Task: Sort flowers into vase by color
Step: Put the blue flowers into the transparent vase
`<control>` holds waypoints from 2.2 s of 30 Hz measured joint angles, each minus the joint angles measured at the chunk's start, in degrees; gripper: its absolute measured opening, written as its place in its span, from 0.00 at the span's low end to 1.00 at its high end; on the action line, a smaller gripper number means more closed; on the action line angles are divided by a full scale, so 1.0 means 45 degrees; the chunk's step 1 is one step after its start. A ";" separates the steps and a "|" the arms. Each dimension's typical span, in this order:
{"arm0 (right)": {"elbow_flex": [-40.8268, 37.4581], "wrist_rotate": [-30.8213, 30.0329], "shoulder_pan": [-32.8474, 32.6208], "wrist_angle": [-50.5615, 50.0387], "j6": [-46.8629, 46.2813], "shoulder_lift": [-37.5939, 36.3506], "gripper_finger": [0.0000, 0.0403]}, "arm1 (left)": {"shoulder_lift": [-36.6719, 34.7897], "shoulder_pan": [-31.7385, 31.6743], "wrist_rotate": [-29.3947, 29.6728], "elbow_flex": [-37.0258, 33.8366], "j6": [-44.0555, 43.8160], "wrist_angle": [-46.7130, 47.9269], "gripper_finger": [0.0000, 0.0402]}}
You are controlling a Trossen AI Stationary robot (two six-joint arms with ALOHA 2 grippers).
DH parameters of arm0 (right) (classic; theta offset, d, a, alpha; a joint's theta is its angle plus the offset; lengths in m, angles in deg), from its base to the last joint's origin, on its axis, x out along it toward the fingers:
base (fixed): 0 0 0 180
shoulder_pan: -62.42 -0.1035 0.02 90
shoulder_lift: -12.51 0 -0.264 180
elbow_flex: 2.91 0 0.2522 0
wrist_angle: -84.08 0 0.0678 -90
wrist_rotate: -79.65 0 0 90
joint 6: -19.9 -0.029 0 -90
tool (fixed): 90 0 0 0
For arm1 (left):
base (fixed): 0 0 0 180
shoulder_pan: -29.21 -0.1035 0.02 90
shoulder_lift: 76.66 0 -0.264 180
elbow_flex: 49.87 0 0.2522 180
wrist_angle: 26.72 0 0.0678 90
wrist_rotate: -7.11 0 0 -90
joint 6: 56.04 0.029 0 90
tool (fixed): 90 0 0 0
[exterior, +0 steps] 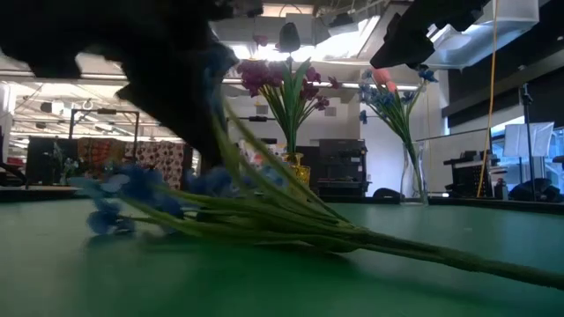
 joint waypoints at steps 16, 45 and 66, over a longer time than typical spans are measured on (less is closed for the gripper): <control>0.0000 -0.0328 0.0000 0.0728 -0.0329 0.0416 0.68 | -0.0010 0.0010 0.3123 0.3711 0.0010 0.3387 0.00; 0.0000 -0.1556 -0.0010 0.3213 -0.1851 0.1140 0.68 | -0.0024 -0.0019 0.7930 0.7060 0.1359 0.4660 0.00; 0.0005 -0.1982 0.0335 0.4499 -0.1702 0.1348 0.52 | -0.0024 -0.0136 0.8999 0.7060 0.3920 0.1399 0.00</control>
